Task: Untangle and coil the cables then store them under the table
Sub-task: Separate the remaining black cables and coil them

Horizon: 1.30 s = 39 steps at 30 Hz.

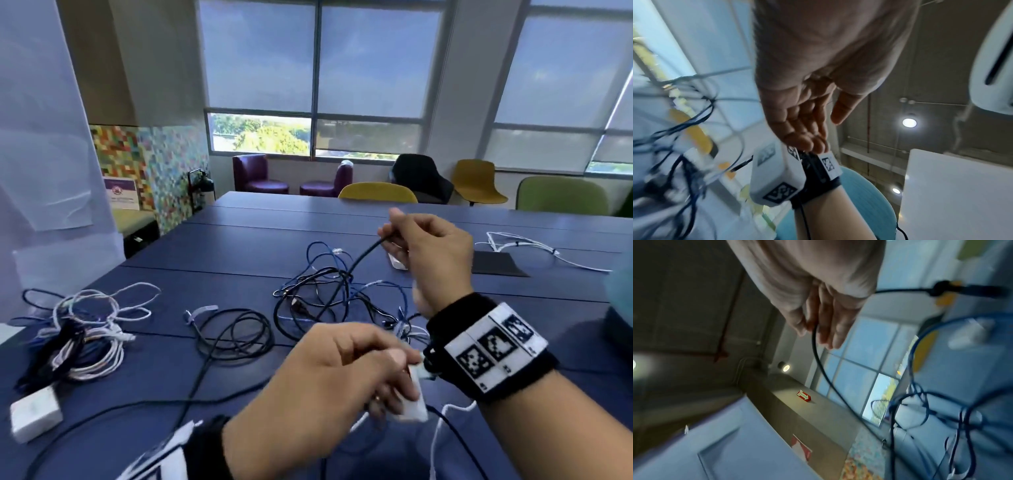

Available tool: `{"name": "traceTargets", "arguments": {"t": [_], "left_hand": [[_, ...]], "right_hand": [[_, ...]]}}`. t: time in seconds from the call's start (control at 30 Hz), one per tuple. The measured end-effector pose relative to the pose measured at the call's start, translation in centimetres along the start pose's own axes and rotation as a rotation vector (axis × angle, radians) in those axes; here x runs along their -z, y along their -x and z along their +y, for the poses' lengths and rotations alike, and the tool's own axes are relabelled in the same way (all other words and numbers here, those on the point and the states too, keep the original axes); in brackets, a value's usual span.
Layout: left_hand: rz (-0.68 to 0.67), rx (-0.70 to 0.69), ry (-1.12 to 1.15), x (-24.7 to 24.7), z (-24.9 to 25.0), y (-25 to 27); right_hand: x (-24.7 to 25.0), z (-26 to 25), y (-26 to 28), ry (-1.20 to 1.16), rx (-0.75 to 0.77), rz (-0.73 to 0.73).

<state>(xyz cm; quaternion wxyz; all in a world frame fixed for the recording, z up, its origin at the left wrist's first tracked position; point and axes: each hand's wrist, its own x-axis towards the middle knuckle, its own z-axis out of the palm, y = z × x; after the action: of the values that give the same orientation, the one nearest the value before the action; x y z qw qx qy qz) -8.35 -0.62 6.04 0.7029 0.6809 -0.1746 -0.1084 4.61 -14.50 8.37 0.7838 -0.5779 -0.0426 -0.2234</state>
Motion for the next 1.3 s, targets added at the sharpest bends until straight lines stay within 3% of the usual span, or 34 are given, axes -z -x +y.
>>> {"name": "traceTargets", "arguments": {"t": [0.1, 0.2, 0.27, 0.33, 0.43, 0.5, 0.63, 0.77, 0.9, 0.97, 1.07, 1.13, 1.3], "left_hand": [[0.204, -0.318, -0.106, 0.6, 0.7, 0.2], [0.466, -0.545, -0.373, 2.7, 0.9, -0.9], [0.583, -0.599, -0.704, 4.5, 1.2, -2.0], [0.534, -0.508, -0.859, 6.0, 1.3, -3.0], [0.292, -0.326, -0.609, 6.5, 1.0, -3.8], [0.273, -0.28, -0.497, 6.3, 0.2, -3.9], [0.187, -0.051, -0.053, 6.2, -0.4, -2.9], [0.041, -0.079, 0.43, 6.3, -0.4, -1.8], [-0.005, -0.21, 0.737, 6.5, 0.5, -0.5], [0.074, -0.325, 0.793, 6.3, 1.3, 0.2], [0.343, -0.499, 0.639, 6.5, 2.3, 0.8], [0.418, -0.585, 0.543, 7.1, 2.6, 0.9], [0.582, -0.595, 0.342, 7.4, 1.1, 0.2]], "right_hand": [[-0.7, -0.2, 0.7, -0.187, -0.074, -0.039], [-1.0, -0.7, 2.0, 0.111, -0.136, -0.31], [-1.0, -1.1, 3.1, 0.338, -0.108, -0.51], [-1.0, -1.5, 3.9, 0.455, -0.027, -0.66], [-0.8, -2.1, 4.5, 0.488, 0.061, -0.773], [-0.7, -2.2, 4.5, 0.507, 0.103, -0.783], [-0.2, -1.8, 3.5, 0.494, 0.227, -0.582], [0.7, -1.3, 2.4, 0.469, 0.317, -0.433], [1.2, 0.7, 3.0, 0.462, 0.268, -0.45], [1.6, 2.2, 4.0, 0.487, 0.251, -0.475], [2.2, 3.9, 6.5, 0.626, 0.331, -0.531], [2.3, 4.2, 8.4, 0.713, 0.393, -0.611], [2.4, 1.8, 10.4, 0.856, 0.453, -0.801]]}}
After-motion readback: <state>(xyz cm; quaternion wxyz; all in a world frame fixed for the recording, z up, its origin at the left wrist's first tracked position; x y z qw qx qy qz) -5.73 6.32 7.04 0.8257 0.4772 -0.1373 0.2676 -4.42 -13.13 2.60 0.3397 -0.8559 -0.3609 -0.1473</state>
